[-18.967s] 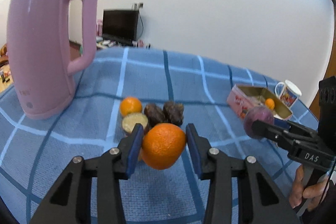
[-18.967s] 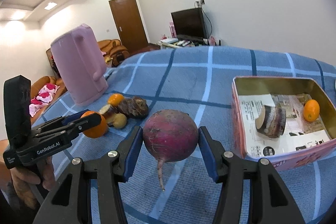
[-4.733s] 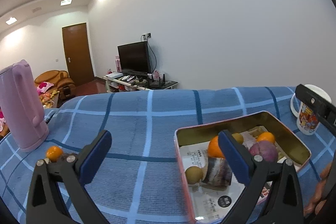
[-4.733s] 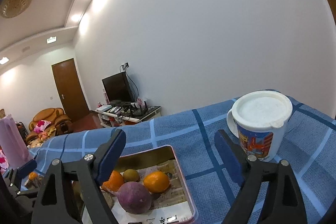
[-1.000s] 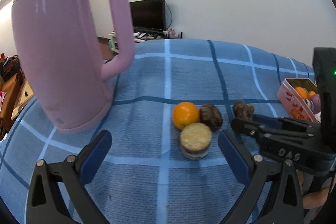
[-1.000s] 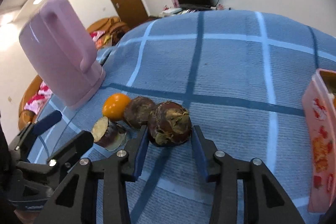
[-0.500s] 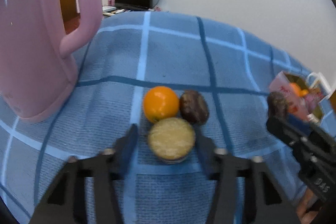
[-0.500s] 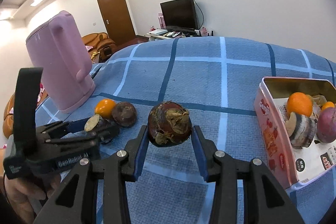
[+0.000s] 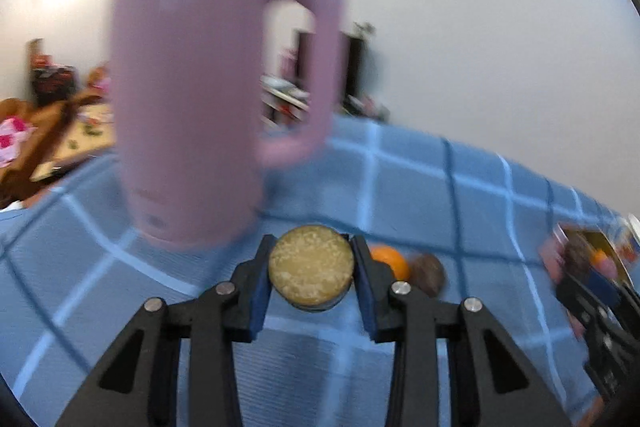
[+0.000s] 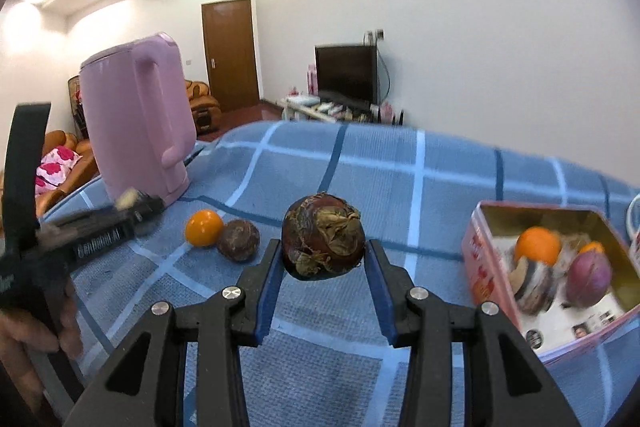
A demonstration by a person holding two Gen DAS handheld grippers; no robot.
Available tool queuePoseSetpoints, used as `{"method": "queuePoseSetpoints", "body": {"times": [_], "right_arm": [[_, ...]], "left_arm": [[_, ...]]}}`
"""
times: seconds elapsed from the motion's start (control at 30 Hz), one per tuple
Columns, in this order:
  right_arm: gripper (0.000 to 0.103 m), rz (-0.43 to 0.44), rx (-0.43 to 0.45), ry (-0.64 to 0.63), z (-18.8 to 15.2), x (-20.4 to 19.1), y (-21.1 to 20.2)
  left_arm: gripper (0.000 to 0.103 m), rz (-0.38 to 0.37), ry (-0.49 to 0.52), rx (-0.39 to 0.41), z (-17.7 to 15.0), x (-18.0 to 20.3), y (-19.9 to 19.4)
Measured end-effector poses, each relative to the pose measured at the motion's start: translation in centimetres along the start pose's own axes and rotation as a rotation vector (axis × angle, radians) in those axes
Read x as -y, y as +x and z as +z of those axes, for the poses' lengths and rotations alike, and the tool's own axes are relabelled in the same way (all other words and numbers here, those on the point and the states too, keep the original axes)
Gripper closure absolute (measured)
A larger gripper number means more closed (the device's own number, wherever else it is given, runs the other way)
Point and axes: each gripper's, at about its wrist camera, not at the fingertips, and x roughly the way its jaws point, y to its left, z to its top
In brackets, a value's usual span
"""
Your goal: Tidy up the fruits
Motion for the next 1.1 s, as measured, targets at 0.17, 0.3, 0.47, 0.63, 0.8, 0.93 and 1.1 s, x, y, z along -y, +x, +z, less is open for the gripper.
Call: {"method": "queuePoseSetpoints", "body": {"times": [0.17,0.3,0.47,0.63,0.8,0.93,1.1], "right_arm": [[0.060,0.003,0.009,-0.014,0.1,-0.1,-0.2],[0.060,0.004,0.008,-0.001,0.0,0.1,-0.4],[0.060,-0.008,0.014,0.000,-0.2,0.4,-0.9],[0.060,-0.014,0.011,-0.002,-0.4,0.6,-1.4],[0.060,-0.023,0.014,-0.008,-0.7,1.2,-2.0],[0.060,-0.027,0.013,-0.009,-0.8,1.6,-2.3],[0.060,-0.035,0.015,-0.009,-0.9,2.3,-2.7]], "left_arm": [[0.064,0.014,-0.077,0.008,0.1,-1.7,0.0],[0.064,0.015,-0.076,0.042,0.1,-1.4,-0.6],[0.064,0.013,-0.056,0.080,-0.3,-0.8,-1.7],[0.064,0.010,-0.051,0.085,-0.5,-0.3,-2.1],[0.064,-0.009,-0.059,0.071,-0.8,0.2,-2.4],[0.064,-0.018,-0.059,0.063,-1.0,0.7,-2.5],[0.064,-0.038,-0.030,0.060,-1.3,2.2,-2.8]]}}
